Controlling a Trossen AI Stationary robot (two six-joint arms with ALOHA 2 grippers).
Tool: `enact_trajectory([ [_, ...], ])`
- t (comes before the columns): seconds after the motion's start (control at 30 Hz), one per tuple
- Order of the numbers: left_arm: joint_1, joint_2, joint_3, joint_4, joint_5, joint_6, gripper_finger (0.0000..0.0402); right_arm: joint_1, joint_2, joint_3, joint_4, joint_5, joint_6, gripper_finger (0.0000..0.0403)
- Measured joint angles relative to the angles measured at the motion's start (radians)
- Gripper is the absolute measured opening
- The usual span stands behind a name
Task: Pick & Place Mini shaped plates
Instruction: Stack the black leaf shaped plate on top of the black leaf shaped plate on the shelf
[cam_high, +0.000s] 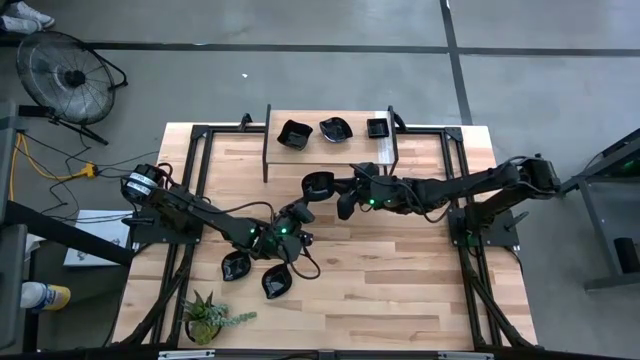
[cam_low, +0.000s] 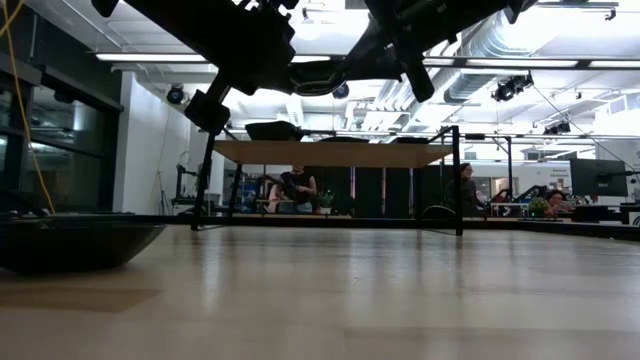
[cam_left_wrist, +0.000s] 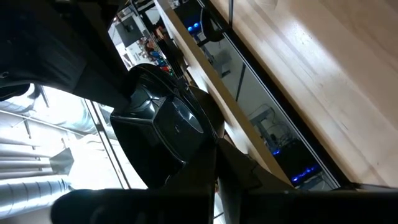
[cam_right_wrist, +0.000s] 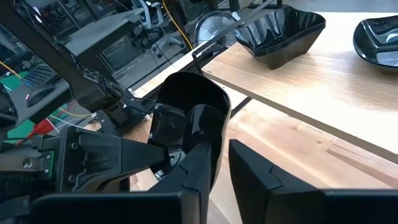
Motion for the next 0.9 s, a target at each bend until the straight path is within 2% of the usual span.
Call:
enact_trajectory([
  [0.47, 0.001, 0.0, 0.0, 0.003, 0.005, 0.005, 0.0, 0.0, 0.0, 0.0, 0.001, 0.017, -0.019, 0.0007],
  [0.9, 0.001, 0.0, 0.0, 0.003, 0.118, 0.007, 0.0001, 0.0, 0.001, -0.002, 0.0, 0.012, -0.041, 0.0001],
])
